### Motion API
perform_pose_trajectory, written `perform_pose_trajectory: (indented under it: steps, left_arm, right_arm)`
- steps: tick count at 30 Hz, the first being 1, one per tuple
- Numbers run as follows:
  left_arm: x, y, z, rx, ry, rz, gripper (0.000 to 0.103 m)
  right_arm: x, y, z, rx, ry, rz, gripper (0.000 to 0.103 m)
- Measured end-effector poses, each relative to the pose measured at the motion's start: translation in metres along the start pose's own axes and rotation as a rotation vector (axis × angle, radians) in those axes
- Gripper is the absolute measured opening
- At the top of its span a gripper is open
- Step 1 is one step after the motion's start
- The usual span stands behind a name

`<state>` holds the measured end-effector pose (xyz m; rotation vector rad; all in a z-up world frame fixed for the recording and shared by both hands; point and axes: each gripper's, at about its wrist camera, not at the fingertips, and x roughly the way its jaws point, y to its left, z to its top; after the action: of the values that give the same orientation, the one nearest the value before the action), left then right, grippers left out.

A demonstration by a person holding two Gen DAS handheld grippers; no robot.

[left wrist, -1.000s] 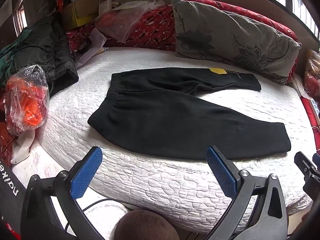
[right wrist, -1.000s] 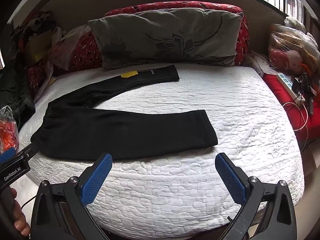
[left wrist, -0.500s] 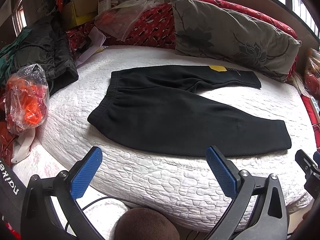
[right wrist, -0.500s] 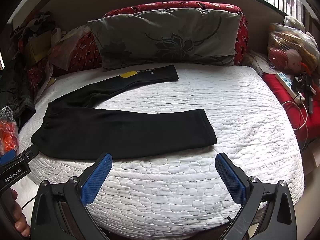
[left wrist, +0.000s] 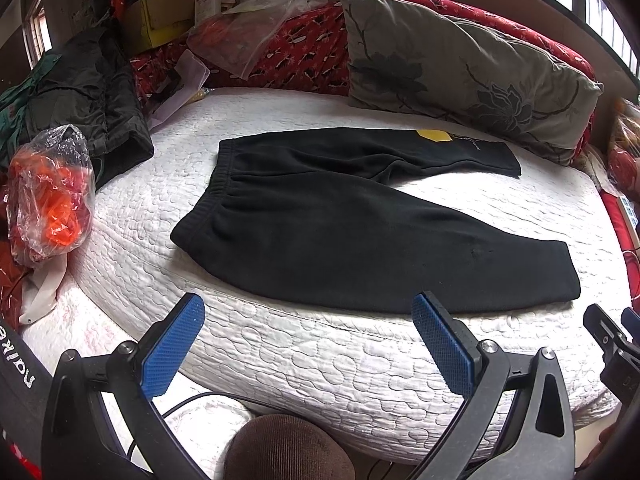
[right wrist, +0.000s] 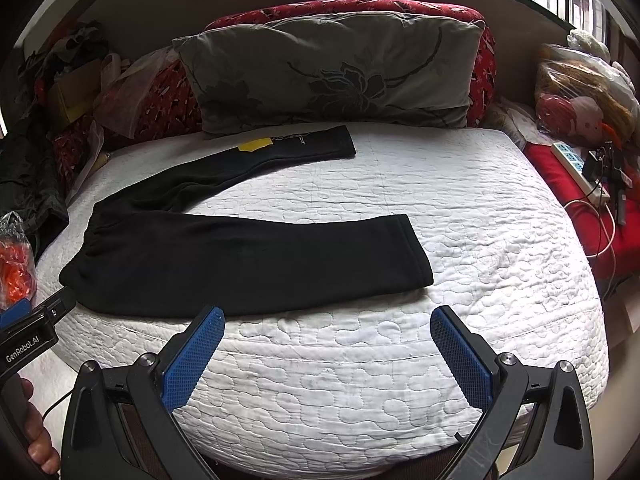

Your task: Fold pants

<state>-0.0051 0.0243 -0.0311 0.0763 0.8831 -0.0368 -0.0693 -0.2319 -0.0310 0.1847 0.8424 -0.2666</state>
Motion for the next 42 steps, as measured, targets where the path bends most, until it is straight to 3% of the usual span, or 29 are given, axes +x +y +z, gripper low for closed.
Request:
perform_pose_trajectory:
  steps: [17, 22, 26, 32, 37, 42]
  left_arm:
    - [0.008, -0.001, 0.007, 0.006, 0.007, 0.002, 0.103]
    - [0.027, 0.006, 0.028, 0.021, 0.067, 0.018, 0.103]
    - [0.052, 0.030, 0.060, -0.004, 0.140, 0.002, 0.103]
    - [0.096, 0.076, 0.121, -0.058, 0.218, 0.023, 0.103]
    - [0.140, 0.107, 0.157, -0.128, 0.307, 0.016, 0.103]
    - [0.195, 0.131, 0.180, -0.246, 0.422, -0.055, 0.103]
  right_arm:
    - [0.008, 0.001, 0.001, -0.003, 0.016, -0.001, 0.103]
    - [0.014, 0.000, 0.014, 0.004, 0.026, 0.014, 0.103]
    - [0.026, -0.010, 0.041, 0.020, 0.026, 0.017, 0.103]
    - [0.059, -0.038, 0.108, 0.035, 0.001, -0.004, 0.103]
    - [0.115, -0.051, 0.168, 0.031, 0.032, -0.018, 0.103]
    - [0.184, -0.056, 0.212, 0.076, 0.099, 0.003, 0.103]
